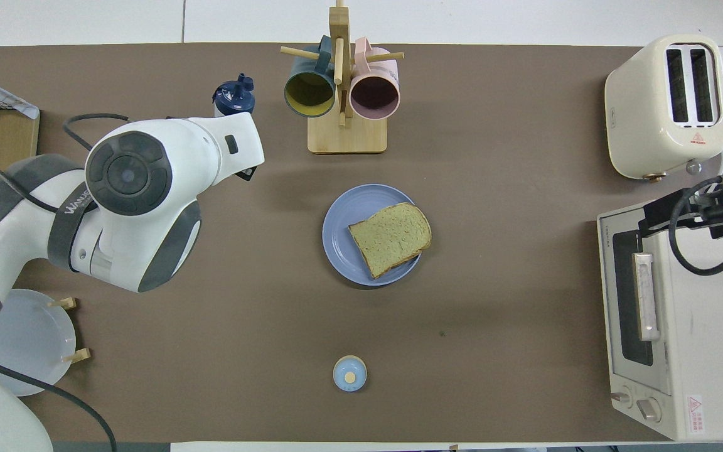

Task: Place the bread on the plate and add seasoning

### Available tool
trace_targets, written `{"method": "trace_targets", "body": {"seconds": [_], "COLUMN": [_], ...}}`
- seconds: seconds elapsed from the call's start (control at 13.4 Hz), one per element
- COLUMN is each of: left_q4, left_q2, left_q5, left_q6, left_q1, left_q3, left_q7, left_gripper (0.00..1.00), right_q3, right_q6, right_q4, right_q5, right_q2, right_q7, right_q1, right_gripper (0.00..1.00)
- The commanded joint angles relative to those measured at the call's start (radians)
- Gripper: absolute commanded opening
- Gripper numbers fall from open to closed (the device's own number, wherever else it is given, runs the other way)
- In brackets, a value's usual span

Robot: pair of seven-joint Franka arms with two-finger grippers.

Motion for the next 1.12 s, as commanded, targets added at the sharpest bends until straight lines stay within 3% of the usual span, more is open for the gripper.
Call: {"method": "trace_targets", "body": {"seconds": [0.0, 0.3, 0.6, 0.74, 1.04], "left_q4": [-0.165, -0.265, -0.253, -0.228, -0.219], "left_q2": [-0.061, -0.003, 0.177, 0.254, 0.314], "left_q5": [-0.016, -0.016, -0.017, -0.016, -0.011], "left_q6": [0.256, 0.605, 0.867, 0.953, 1.019], "left_q1": [0.042, 0.081, 0.1, 0.106, 0.109], "left_q3": [-0.014, -0.014, -0.013, -0.002, 0.015], "left_q7": [-0.155, -0.336, -0.373, -0.358, -0.286], "left_gripper": [0.0, 0.0, 0.0, 0.0, 0.0], "right_q3": [0.004, 0.008, 0.009, 0.006, 0.005], "right_q6": [0.044, 0.064, 0.082, 0.081, 0.073], "right_q4": [-0.01, -0.011, -0.017, -0.019, -0.019], "right_q5": [-0.022, -0.051, -0.076, -0.069, -0.062], "right_q2": [-0.011, -0.011, -0.013, -0.013, -0.013], "right_q7": [-0.027, -0.028, -0.033, -0.025, -0.028], "right_q1": [-0.003, -0.001, -0.001, -0.013, -0.016], "right_gripper": [1.0, 1.0, 1.0, 1.0, 1.0]}}
